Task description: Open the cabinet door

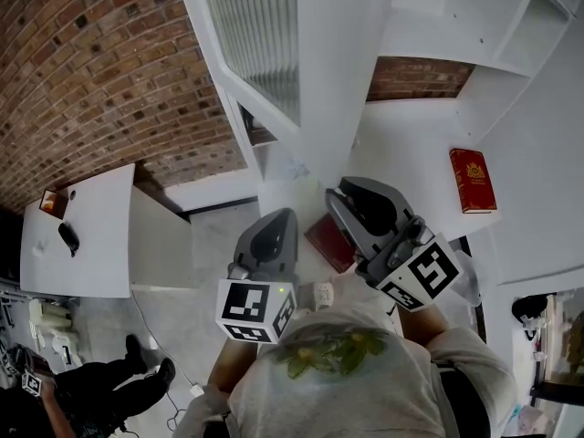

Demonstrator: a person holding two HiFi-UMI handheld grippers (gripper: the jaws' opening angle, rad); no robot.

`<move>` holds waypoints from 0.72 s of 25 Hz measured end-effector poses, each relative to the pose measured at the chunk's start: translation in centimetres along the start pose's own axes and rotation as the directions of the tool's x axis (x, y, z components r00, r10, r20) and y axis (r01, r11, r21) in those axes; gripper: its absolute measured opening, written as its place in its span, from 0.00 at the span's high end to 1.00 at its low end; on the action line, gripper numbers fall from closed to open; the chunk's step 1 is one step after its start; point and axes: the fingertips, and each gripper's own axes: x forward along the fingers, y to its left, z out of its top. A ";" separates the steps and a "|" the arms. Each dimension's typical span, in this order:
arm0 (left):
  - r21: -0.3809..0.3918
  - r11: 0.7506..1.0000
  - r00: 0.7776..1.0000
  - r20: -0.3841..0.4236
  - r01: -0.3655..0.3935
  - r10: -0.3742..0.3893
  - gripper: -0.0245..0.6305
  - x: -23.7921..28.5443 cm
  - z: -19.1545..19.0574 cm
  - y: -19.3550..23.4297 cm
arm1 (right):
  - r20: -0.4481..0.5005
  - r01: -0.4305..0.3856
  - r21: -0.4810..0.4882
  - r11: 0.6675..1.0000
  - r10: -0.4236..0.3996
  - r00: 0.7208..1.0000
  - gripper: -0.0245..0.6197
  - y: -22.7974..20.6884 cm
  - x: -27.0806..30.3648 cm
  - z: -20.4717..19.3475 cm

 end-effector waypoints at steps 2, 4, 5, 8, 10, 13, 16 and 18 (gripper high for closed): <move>-0.003 1.000 1.000 -0.003 -0.005 0.005 0.95 -0.2 -0.1 0.1 | 0.000 -0.009 -0.011 1.000 0.009 1.000 0.86 0.3 0.2 0.0; -0.004 1.000 1.000 -0.006 -0.009 0.009 0.95 -0.3 -0.3 0.2 | -0.001 -0.018 -0.023 1.000 0.018 1.000 0.86 0.7 0.3 0.0; -0.004 1.000 1.000 -0.007 -0.011 0.011 0.95 -0.4 -0.4 0.2 | -0.001 -0.024 -0.024 0.999 0.024 1.000 0.85 0.9 0.4 -0.1; -0.006 1.000 1.000 -0.008 -0.018 0.018 0.95 -0.6 -0.6 0.4 | 0.003 -0.041 -0.022 0.999 0.041 0.999 0.86 1.4 0.5 -0.1; -0.007 1.000 1.000 -0.007 -0.025 0.025 0.95 -0.8 -0.6 0.6 | 0.005 -0.051 -0.020 0.999 0.051 0.999 0.86 1.8 0.6 -0.1; -0.009 0.999 0.999 -0.007 -0.037 0.037 0.95 -1.2 -0.6 1.0 | 0.008 -0.066 -0.015 0.998 0.066 0.998 0.85 2.3 0.8 -0.1; -0.013 0.999 0.999 -0.006 -0.048 0.048 0.95 -1.6 -0.6 1.4 | 0.008 -0.082 -0.016 0.997 0.082 0.997 0.85 2.9 1.1 -0.1; -0.015 0.998 0.999 -0.004 -0.053 0.053 0.95 -1.9 -0.6 1.6 | 0.008 -0.092 -0.017 0.996 0.092 0.996 0.85 3.3 1.3 -0.1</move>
